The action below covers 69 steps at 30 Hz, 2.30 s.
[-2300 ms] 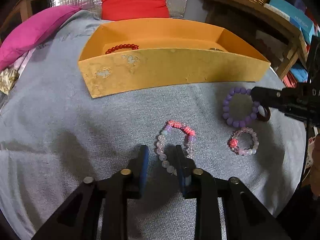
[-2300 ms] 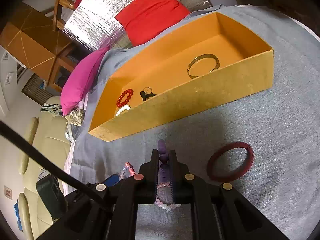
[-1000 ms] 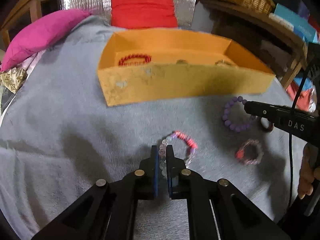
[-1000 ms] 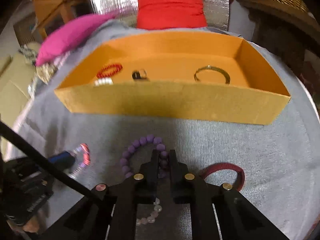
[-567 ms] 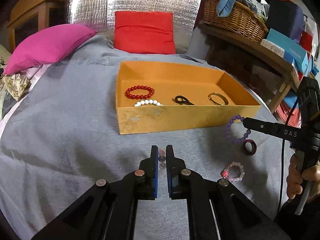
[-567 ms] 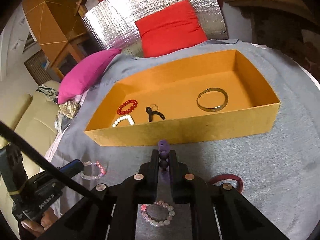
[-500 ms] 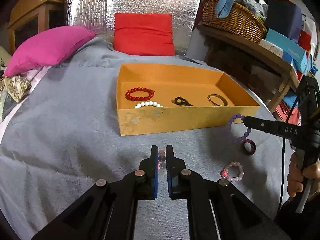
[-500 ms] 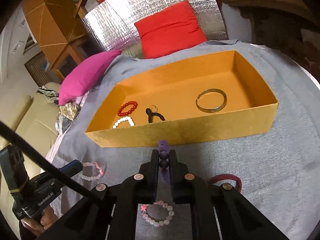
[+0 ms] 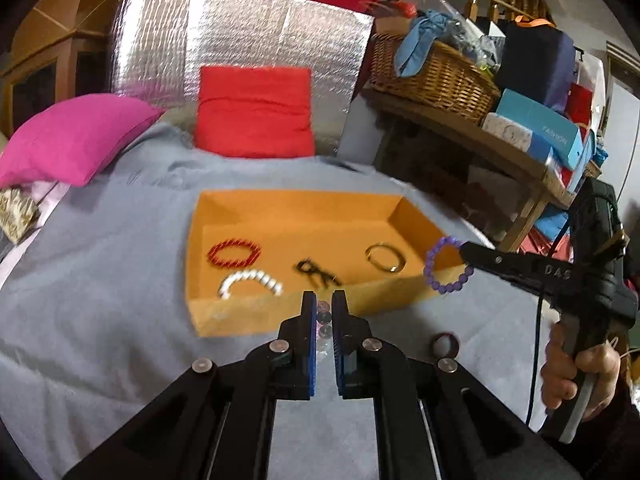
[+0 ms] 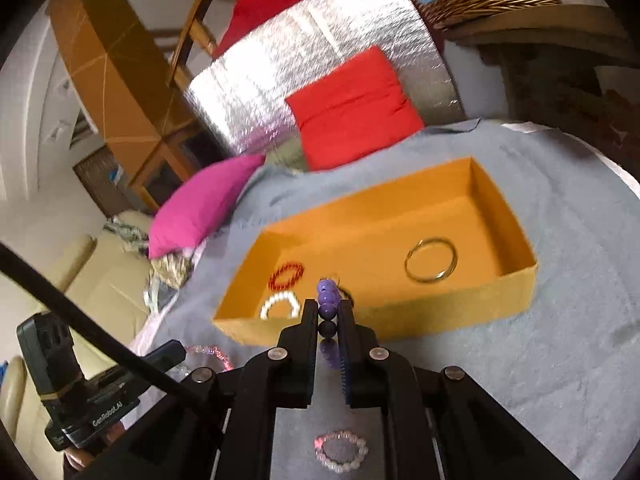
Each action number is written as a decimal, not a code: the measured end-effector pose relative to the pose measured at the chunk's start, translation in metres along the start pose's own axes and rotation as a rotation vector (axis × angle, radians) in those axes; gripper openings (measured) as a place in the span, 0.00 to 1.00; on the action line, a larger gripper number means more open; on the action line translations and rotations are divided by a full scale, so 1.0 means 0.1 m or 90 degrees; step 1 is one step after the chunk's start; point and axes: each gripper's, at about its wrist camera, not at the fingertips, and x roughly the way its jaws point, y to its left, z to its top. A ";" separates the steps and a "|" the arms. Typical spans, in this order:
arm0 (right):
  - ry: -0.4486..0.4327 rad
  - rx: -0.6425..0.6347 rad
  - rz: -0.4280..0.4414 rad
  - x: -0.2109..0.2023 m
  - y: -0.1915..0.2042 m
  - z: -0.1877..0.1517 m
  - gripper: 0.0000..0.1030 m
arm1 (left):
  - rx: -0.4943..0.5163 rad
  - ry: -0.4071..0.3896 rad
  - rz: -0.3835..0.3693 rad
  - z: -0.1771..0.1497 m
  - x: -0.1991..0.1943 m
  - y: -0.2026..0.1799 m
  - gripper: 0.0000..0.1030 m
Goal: Organize jewelry
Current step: 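Lift both held bracelets and carry them toward the orange box, then lower both bracelets into the orange box and open both grippers, then move the left gripper to the pink-bead bracelet while the right gripper approaches the dark red bangle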
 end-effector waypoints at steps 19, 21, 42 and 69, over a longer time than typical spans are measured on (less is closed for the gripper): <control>0.014 0.021 0.001 0.59 -0.01 0.29 0.10 | -0.041 0.006 -0.023 0.71 0.82 0.11 0.07; 0.032 0.033 -0.001 0.73 -0.06 0.29 0.10 | -0.049 0.018 -0.018 0.74 0.98 0.16 0.07; 0.066 0.087 -0.048 1.10 -0.37 0.32 0.21 | -0.078 0.115 0.034 0.75 1.56 0.34 0.33; 0.008 0.044 -0.152 -0.58 -0.48 -0.37 0.58 | 0.000 0.148 0.238 -0.73 -0.09 0.08 0.68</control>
